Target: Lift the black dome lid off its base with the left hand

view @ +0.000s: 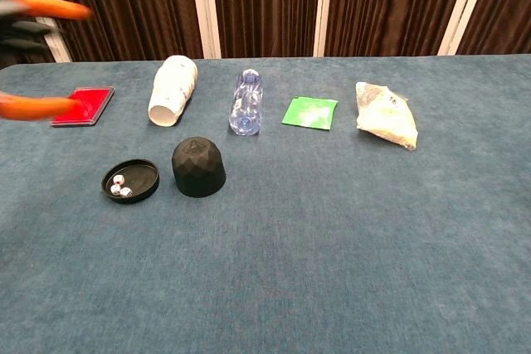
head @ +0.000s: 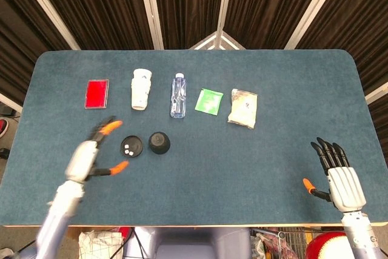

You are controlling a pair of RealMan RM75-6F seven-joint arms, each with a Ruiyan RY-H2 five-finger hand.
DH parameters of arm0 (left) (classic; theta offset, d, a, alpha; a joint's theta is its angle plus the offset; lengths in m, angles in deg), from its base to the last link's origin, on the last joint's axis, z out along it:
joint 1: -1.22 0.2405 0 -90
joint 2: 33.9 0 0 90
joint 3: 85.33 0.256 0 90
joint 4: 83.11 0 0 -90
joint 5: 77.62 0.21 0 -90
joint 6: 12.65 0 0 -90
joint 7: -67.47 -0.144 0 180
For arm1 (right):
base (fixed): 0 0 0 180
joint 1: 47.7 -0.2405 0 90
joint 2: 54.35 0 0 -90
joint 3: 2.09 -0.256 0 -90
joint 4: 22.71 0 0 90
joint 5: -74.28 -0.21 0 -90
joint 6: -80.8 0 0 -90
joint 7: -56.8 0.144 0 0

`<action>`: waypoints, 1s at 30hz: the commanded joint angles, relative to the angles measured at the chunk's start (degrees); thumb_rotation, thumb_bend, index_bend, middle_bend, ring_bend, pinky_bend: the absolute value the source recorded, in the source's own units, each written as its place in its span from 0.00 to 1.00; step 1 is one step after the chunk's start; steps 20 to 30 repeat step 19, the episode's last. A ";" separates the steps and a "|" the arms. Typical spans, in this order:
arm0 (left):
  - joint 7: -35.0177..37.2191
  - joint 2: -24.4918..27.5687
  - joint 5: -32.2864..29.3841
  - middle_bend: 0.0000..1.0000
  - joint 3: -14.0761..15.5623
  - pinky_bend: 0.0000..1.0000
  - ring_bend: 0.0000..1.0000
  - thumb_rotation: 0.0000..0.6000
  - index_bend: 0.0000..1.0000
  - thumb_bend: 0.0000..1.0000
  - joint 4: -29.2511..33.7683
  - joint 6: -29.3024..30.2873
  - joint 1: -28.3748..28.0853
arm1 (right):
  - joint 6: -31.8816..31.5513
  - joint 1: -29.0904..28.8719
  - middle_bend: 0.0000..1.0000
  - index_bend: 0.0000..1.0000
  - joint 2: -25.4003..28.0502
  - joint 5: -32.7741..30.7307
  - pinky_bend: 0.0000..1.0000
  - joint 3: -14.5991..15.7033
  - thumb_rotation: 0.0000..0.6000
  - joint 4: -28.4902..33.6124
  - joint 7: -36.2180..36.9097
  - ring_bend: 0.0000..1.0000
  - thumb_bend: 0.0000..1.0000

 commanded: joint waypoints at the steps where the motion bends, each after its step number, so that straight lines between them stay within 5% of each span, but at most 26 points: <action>1: -11.49 5.13 5.21 0.00 5.23 0.00 0.00 1.00 0.19 0.31 0.94 12.73 9.91 | -0.62 0.32 0.02 0.07 0.07 0.38 0.01 0.18 1.00 0.02 -0.16 0.07 0.29; 10: -14.07 6.36 3.13 0.06 6.12 0.00 0.00 1.00 0.21 0.31 -0.77 20.65 16.63 | -2.70 1.31 0.02 0.07 0.12 -0.05 0.01 -0.48 1.00 0.18 -2.54 0.07 0.29; 30: -16.17 8.00 1.95 0.08 6.66 0.00 0.00 1.00 0.24 0.32 0.26 19.11 17.54 | -3.11 1.49 0.02 0.07 0.16 -0.45 0.01 -1.03 1.00 -0.83 -5.19 0.07 0.29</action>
